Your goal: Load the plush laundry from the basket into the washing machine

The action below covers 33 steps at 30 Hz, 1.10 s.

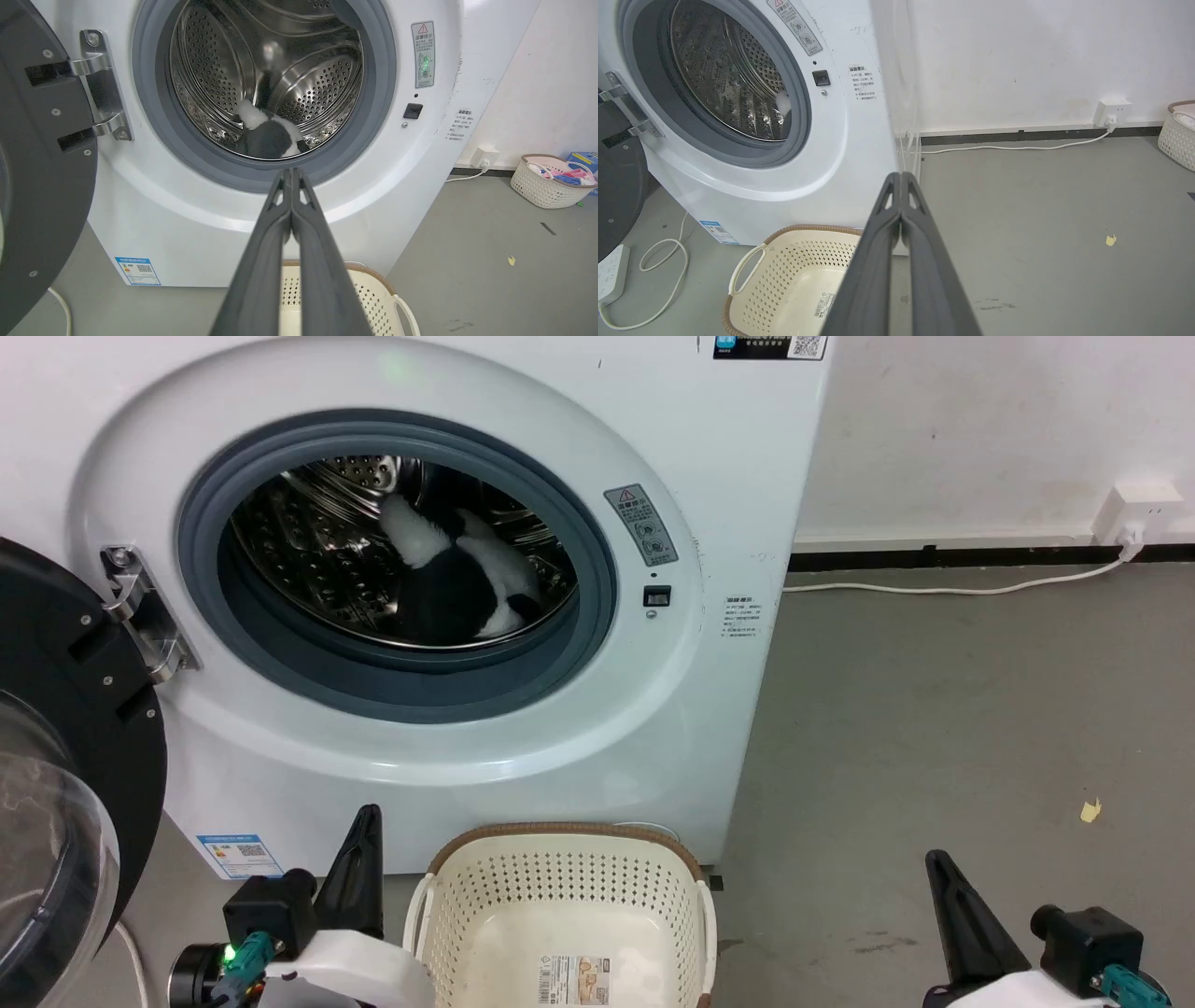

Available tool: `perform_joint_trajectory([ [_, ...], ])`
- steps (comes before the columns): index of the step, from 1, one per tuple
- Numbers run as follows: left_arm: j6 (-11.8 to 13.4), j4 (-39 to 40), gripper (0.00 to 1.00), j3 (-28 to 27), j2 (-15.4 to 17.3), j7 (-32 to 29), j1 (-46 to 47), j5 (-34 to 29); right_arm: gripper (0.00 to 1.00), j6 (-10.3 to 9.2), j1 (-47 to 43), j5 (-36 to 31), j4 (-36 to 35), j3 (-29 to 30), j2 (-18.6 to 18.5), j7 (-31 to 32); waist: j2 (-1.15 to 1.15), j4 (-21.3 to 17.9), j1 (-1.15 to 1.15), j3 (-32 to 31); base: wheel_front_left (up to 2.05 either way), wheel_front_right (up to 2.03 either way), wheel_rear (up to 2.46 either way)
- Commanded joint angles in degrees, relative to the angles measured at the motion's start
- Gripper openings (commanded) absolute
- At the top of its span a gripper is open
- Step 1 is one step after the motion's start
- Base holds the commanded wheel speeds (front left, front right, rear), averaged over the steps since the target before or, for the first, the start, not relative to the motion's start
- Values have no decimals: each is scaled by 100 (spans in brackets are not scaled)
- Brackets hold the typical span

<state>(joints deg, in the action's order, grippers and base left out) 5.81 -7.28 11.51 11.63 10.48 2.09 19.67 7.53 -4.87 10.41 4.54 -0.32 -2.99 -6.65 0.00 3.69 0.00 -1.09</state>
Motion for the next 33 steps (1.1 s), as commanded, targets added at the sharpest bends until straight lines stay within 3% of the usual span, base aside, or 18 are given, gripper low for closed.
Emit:
perform_joint_trajectory([
  [1, -35, 52, 0, -59, -33, -41, -64, -88, 0, -1, 96, -70, -45, 6, 4, 21, 0, -5, 0, 1, 0, 0, 0],
  [33, -237, 302, 0, -463, -344, -413, -118, -784, 0, -2, 241, -429, -196, 15, 7, 260, 0, -140, 0, 41, 0, 0, 0],
])
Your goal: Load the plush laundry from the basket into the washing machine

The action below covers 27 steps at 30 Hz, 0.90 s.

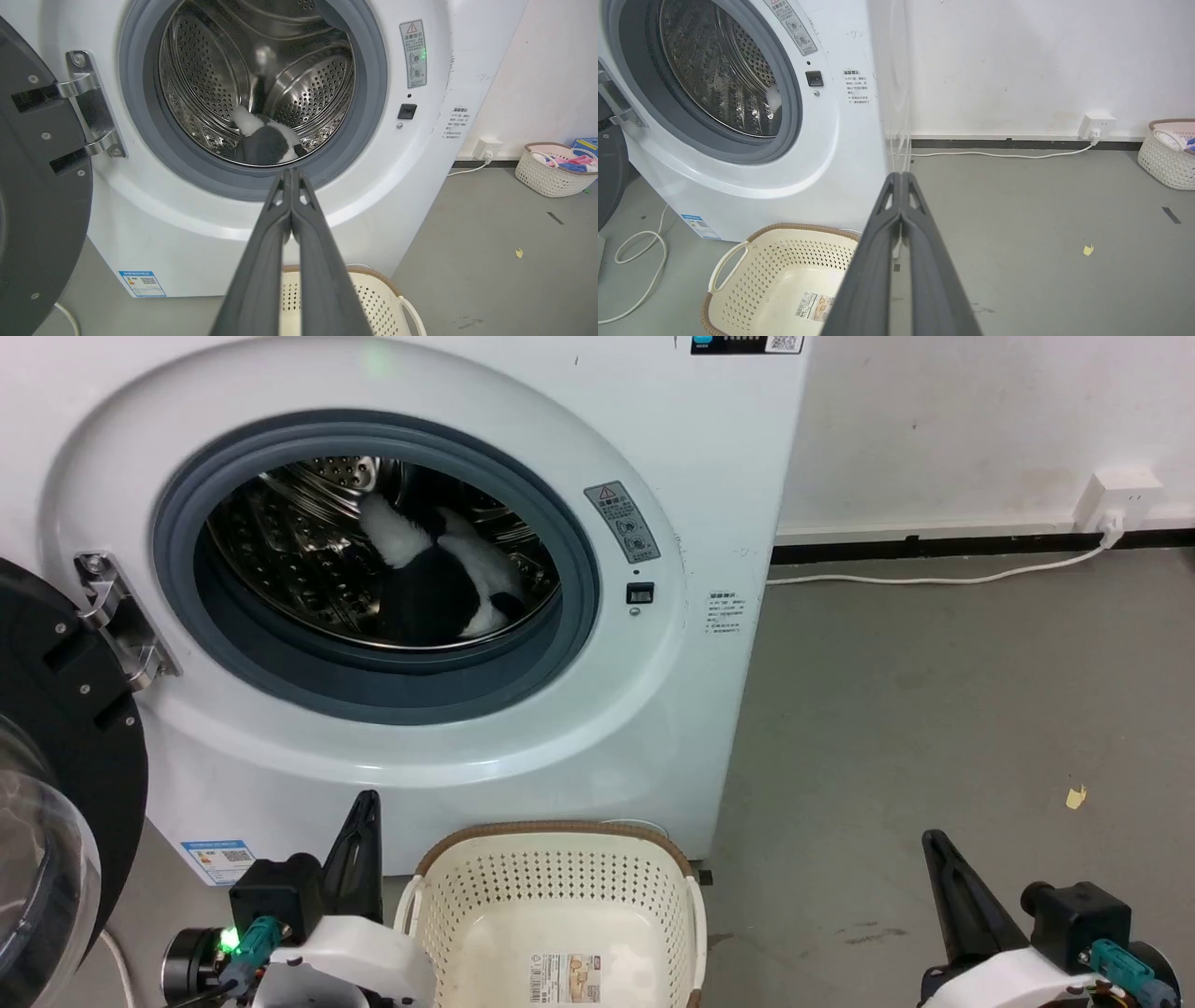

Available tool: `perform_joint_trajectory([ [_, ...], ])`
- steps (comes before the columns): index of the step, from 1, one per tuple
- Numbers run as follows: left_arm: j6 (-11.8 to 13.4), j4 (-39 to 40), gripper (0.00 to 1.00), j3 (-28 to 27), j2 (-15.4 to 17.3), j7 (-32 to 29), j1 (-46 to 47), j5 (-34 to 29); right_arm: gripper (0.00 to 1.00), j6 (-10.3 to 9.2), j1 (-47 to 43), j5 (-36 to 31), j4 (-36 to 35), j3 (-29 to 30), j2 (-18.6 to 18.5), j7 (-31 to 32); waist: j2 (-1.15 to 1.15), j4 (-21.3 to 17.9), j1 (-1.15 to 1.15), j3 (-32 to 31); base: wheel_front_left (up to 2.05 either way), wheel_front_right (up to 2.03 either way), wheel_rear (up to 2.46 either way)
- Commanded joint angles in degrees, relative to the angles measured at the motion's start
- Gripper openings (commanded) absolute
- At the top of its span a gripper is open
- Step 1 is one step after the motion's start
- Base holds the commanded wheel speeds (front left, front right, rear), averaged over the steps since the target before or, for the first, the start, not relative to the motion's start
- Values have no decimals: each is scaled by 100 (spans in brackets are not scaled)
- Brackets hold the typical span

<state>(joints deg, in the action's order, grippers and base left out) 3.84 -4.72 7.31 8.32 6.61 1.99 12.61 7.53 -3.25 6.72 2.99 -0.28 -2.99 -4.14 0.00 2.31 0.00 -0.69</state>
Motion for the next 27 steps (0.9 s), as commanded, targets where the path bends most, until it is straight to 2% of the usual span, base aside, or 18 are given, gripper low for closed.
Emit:
perform_joint_trajectory([
  [1, -46, 54, 0, -56, -24, -38, -110, -99, 0, -2, 83, -71, -46, 11, 7, 16, 0, -7, 0, 2, 0, 0, 0],
  [27, -204, 250, 0, -372, -268, -330, -152, -643, 0, -3, 196, -353, -165, 19, 9, 202, 0, -112, 0, 34, 0, 0, 0],
])
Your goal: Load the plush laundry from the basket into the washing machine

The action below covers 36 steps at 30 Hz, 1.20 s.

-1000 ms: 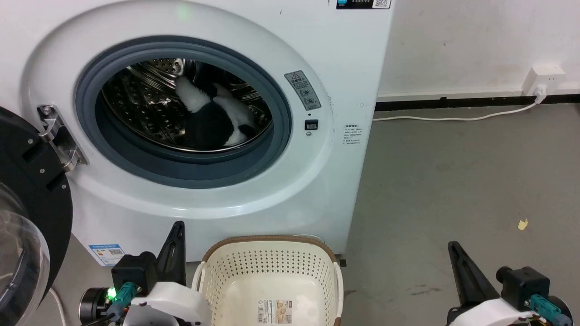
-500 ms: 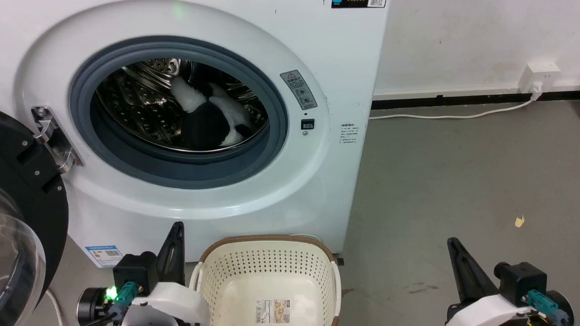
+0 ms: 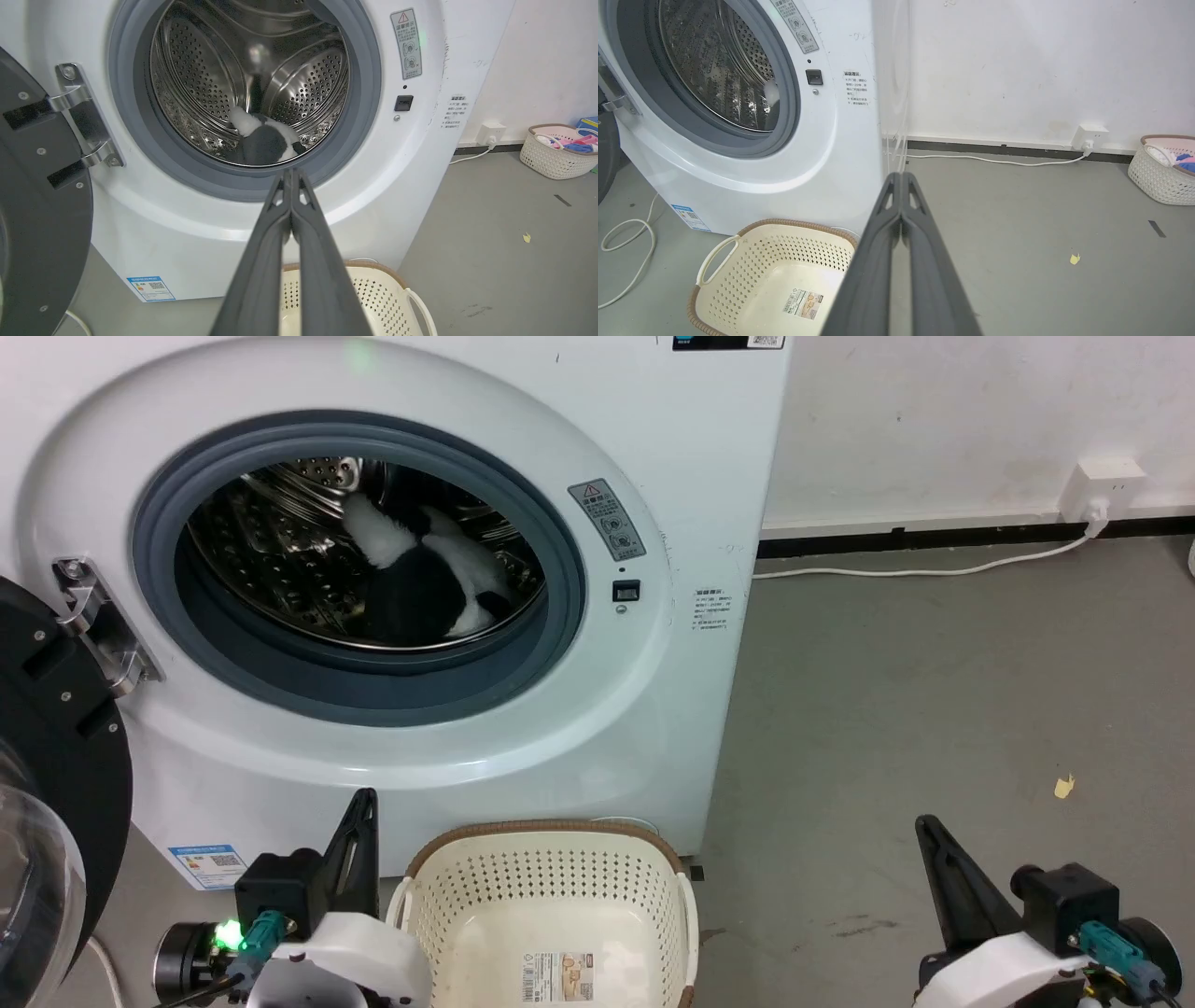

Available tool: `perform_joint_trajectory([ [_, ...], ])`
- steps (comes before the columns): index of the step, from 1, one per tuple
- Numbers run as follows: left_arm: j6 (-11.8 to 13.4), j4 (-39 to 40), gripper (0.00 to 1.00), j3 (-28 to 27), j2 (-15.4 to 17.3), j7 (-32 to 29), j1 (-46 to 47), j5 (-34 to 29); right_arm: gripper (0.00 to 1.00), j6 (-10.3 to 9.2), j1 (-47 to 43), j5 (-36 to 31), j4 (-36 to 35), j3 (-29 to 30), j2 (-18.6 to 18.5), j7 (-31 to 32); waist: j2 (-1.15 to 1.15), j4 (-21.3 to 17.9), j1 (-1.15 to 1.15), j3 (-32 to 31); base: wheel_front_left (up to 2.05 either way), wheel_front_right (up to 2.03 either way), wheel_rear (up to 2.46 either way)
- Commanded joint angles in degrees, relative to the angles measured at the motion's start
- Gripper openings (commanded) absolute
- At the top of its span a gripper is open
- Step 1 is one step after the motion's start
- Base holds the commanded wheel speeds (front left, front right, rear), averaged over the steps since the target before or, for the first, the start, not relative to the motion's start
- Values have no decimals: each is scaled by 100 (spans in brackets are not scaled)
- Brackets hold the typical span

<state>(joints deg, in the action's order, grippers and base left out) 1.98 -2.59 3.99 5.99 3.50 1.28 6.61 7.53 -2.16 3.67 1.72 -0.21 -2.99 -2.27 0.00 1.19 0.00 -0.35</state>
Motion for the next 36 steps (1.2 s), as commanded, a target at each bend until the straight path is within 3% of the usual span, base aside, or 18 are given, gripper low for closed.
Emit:
perform_joint_trajectory([
  [1, -25, 44, 0, -53, -44, -31, -82, -65, 0, -3, 92, -60, -42, 13, 9, 23, 0, -4, 0, 1, 0, 0, 0],
  [36, -198, 259, 0, -399, -312, -350, -128, -661, 0, -4, 216, -367, -172, 21, 12, 227, 0, -119, 0, 35, 0, 0, 0],
])
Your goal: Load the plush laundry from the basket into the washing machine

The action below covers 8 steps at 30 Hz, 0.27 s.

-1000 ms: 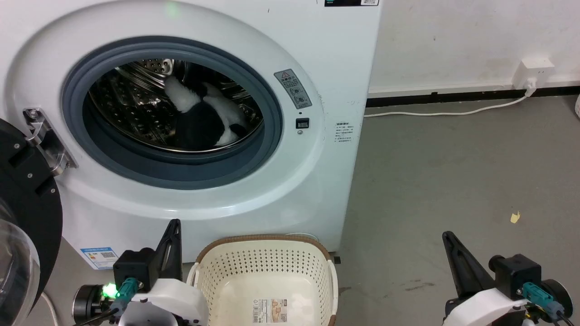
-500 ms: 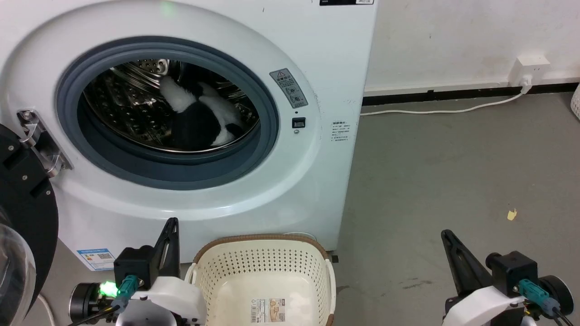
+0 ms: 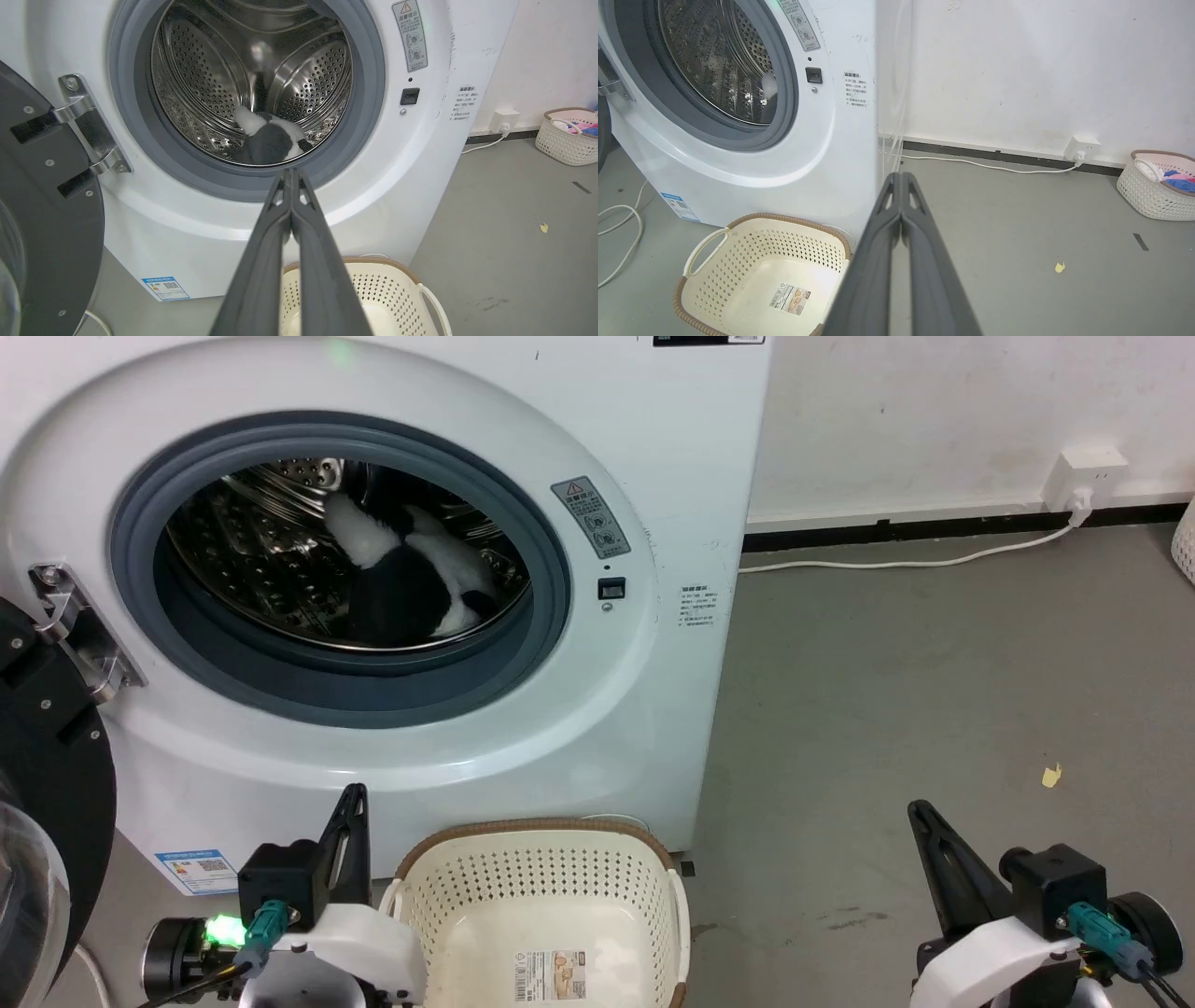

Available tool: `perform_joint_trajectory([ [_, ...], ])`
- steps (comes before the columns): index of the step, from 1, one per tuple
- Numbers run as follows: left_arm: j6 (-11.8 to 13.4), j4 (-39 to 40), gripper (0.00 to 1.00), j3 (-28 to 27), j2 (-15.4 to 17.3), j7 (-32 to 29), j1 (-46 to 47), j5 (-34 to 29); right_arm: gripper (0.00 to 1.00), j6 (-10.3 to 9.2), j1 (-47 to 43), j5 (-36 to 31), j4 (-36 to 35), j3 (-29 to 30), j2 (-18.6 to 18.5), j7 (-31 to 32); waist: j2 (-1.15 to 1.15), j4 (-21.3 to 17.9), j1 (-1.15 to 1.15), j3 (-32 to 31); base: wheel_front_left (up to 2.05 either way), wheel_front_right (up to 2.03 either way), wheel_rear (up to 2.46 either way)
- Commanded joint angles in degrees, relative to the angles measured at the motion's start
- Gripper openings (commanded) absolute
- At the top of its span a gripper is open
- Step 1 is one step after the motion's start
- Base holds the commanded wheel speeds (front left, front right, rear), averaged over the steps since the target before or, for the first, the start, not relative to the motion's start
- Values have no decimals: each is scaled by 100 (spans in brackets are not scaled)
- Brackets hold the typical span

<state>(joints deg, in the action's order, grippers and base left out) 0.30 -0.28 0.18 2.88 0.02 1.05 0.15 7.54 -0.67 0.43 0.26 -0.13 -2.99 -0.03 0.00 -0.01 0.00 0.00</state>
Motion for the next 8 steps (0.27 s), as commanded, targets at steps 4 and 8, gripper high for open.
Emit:
perform_joint_trajectory([
  [4, -30, 28, 0, -18, -1, -2, -105, -15, 0, -5, 67, -43, -26, 13, 12, 3, 0, 1, 0, 0, 0, 0, 0],
  [8, -30, 28, 0, -18, -1, -2, -105, -15, 0, -5, 67, -43, -26, 13, 12, 3, 0, 1, 0, 0, 0, 0, 0],
])
